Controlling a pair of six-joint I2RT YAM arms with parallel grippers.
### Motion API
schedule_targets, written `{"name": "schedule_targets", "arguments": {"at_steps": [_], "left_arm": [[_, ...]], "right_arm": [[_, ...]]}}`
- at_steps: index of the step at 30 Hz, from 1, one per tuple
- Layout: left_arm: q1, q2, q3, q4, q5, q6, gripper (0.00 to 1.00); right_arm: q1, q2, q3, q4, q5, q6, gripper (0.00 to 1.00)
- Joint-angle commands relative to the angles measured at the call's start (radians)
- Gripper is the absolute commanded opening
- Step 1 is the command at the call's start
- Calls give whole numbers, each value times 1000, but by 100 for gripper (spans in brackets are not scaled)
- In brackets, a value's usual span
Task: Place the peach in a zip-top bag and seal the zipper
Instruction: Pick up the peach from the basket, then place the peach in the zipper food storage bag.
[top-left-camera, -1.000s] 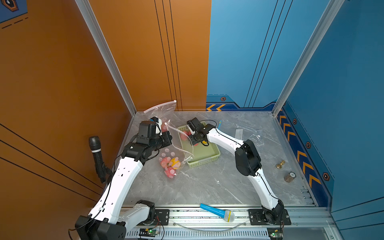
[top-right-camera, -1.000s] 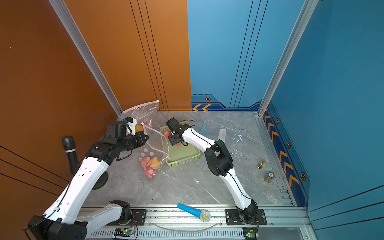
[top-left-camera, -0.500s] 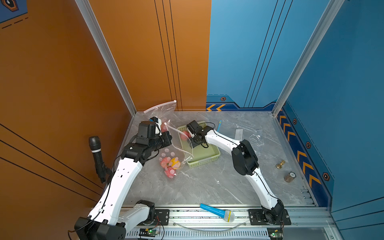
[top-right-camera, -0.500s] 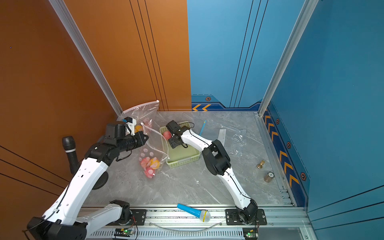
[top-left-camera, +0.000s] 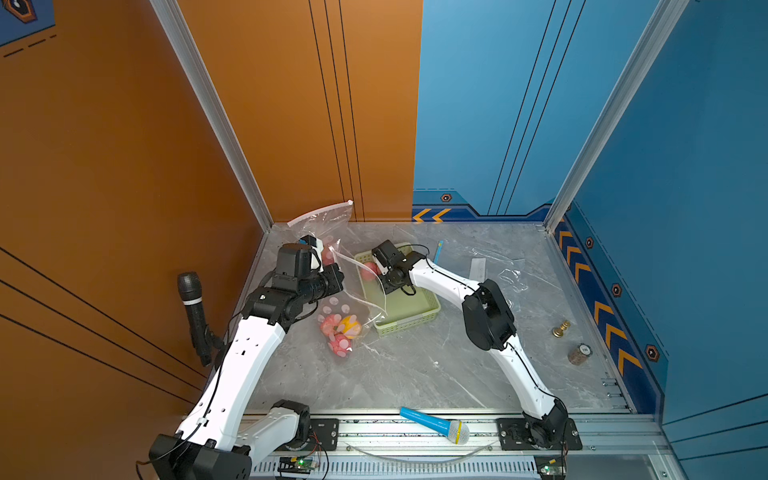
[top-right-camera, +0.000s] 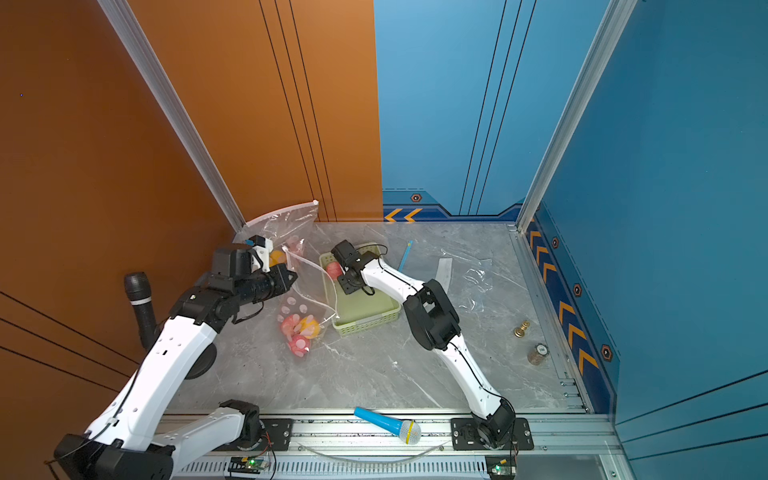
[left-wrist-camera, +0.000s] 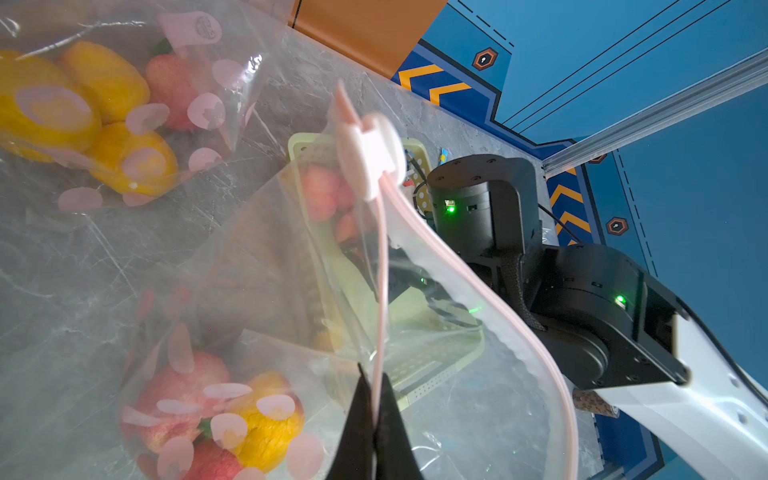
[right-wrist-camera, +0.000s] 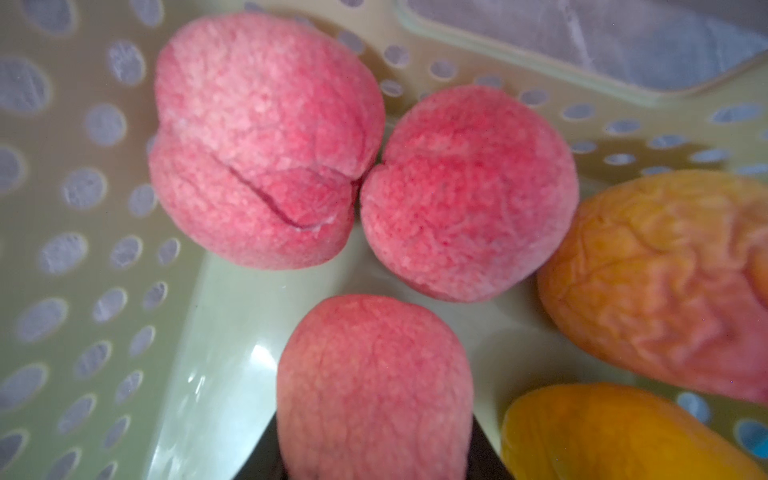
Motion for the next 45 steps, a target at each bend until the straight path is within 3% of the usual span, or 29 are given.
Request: {"name": "schedule_targets", "arguments": {"at_steps": [1, 12, 22, 33, 45], "left_arm": [[-7, -21, -15, 6, 16, -7, 0], [-9, -36, -20, 6, 19, -11, 0], [-13, -45, -26, 6, 14, -16, 0], [-14, -57, -30, 7, 12, -22, 0], [-16, -83, -39, 3, 21, -30, 0]], "right_arm": [[16, -134, -66, 14, -8, 7, 29], [72, -590, -347, 62, 25, 89, 22], [216, -808, -359, 65, 48, 56, 22], [301, -761, -312, 77, -67, 53, 21], [301, -657, -238, 42, -20, 44, 20]]}}
